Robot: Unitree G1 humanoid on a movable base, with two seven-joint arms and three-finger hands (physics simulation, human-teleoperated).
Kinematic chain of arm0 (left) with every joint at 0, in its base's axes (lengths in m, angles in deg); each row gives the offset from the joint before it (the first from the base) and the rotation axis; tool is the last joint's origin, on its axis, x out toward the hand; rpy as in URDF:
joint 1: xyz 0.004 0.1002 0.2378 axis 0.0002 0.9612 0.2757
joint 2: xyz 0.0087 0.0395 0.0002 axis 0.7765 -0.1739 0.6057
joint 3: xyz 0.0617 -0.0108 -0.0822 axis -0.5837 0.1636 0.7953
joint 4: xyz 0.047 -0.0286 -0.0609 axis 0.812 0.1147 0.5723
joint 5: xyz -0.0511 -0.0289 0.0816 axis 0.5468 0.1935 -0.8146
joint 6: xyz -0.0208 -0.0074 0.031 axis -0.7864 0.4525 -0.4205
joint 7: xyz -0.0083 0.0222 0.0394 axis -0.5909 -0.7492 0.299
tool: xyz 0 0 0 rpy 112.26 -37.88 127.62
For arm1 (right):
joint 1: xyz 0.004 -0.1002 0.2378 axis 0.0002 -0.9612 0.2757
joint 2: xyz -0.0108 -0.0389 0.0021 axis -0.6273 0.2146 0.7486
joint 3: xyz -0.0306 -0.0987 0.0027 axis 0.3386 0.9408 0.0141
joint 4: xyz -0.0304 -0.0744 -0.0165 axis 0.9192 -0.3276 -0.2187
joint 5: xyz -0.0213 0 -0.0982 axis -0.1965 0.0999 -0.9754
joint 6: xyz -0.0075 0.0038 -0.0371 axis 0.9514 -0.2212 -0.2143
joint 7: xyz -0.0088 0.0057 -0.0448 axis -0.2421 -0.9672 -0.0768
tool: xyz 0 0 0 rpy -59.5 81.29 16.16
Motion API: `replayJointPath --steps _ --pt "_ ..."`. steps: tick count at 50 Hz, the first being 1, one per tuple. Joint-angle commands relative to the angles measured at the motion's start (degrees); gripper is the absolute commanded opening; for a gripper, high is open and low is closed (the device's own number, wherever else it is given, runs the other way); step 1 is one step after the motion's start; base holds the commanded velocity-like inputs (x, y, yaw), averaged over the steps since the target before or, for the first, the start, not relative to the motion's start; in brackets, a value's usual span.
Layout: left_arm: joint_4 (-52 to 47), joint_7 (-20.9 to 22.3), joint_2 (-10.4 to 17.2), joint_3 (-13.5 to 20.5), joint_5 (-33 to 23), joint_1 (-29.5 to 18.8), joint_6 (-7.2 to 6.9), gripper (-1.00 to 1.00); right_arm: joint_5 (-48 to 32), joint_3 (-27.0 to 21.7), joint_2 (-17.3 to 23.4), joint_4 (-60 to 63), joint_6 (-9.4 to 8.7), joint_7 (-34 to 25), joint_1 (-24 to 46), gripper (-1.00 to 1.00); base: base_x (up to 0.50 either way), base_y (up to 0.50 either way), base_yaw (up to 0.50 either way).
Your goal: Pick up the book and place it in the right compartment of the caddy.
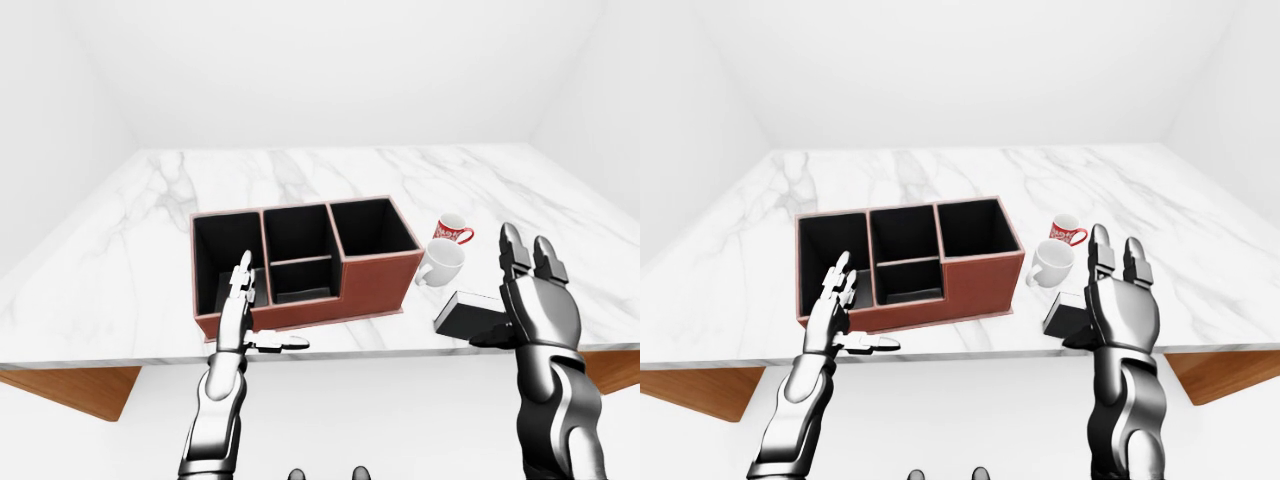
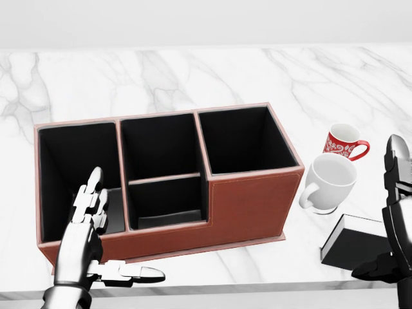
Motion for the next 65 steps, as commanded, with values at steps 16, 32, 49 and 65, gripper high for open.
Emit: replayJointPath --steps 16,32,49,65 --pt "2.3 0.3 0.2 0.6 0.6 -1.0 0.82 1.0 1.6 5.6 6.4 -21.3 0.0 10.4 11.5 1.0 0.0 0.0 0.0" --pt "3.5 0.2 0.2 0.4 0.4 -0.9 1.79 1.0 6.9 6.5 8.7 -36.1 0.0 20.1 12.3 1.0 0.0 0.0 0.0" --pt "2.2 0.0 0.0 0.1 0.0 -0.2 1.79 1.0 11.2 7.9 11.0 -49.9 0.76 25.0 15.2 1.0 0.0 0.0 0.0" --pt "2.1 -0.1 0.1 0.3 -0.1 -0.5 1.79 1.0 16.8 8.6 12.4 -59.8 3.76 27.0 16.5 -0.07 0.0 0.0 0.0"
